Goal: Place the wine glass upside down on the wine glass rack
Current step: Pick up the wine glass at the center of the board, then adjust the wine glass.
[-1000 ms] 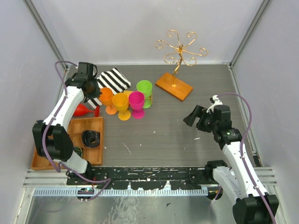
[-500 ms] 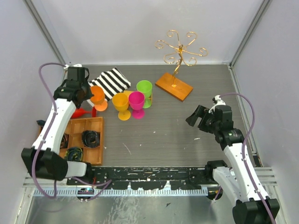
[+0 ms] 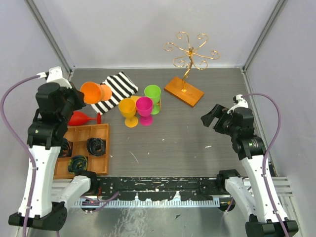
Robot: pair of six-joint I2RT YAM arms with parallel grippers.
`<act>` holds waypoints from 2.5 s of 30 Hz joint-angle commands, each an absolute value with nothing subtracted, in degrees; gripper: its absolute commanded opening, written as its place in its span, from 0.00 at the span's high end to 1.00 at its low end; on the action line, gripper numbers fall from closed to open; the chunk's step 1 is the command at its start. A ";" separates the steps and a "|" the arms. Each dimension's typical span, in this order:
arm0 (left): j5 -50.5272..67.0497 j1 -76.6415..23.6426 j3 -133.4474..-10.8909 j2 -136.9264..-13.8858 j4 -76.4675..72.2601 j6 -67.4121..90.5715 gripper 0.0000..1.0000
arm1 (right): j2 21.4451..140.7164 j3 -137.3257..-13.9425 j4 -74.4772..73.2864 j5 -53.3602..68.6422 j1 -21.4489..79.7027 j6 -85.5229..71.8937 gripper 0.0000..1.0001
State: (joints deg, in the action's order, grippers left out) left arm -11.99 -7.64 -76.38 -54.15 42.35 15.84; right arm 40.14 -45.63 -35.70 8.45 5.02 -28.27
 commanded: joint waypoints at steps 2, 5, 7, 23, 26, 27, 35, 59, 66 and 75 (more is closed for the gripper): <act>2.42 -8.01 -78.87 -50.46 40.80 17.34 1.00 | 39.99 -51.51 -35.59 11.61 4.83 -28.14 0.09; 9.60 -8.81 -78.73 -49.64 39.95 19.54 1.00 | 39.72 -53.57 -34.71 17.36 4.83 -26.80 0.09; 13.11 -9.34 -78.63 -48.96 39.33 20.63 1.00 | 38.93 -54.35 -33.23 21.15 4.83 -26.37 0.09; 3.05 -34.75 -72.44 -48.58 28.03 27.77 1.00 | 32.70 -52.70 -24.92 26.02 4.84 -32.13 0.07; -5.90 -44.62 -72.02 -51.24 25.75 26.35 1.00 | 32.44 -52.49 -25.76 24.56 4.84 -32.82 0.06; -8.52 -47.40 -72.06 -52.20 24.95 25.57 1.00 | 32.37 -52.36 -25.93 24.53 4.84 -33.12 0.06; -14.46 -58.02 -73.23 -59.76 18.57 23.76 1.00 | 31.37 -49.43 -23.65 30.22 4.83 -34.20 0.13; -12.36 -61.86 -74.40 -64.89 13.17 24.92 1.00 | 34.99 -43.70 -16.10 35.51 4.79 -33.87 0.47; -11.87 -62.01 -73.54 -64.89 12.95 25.62 1.00 | 36.40 -42.83 -14.37 35.30 4.83 -33.67 0.58; -12.30 -62.06 -73.19 -64.34 12.66 25.58 1.00 | 37.81 -41.87 -13.18 35.78 4.83 -32.93 0.77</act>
State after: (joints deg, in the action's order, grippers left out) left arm -12.29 -61.67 -72.44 -65.08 15.68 25.17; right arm 37.47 -41.82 -16.88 34.94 5.02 -34.17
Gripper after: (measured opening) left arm 0.012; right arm 0.275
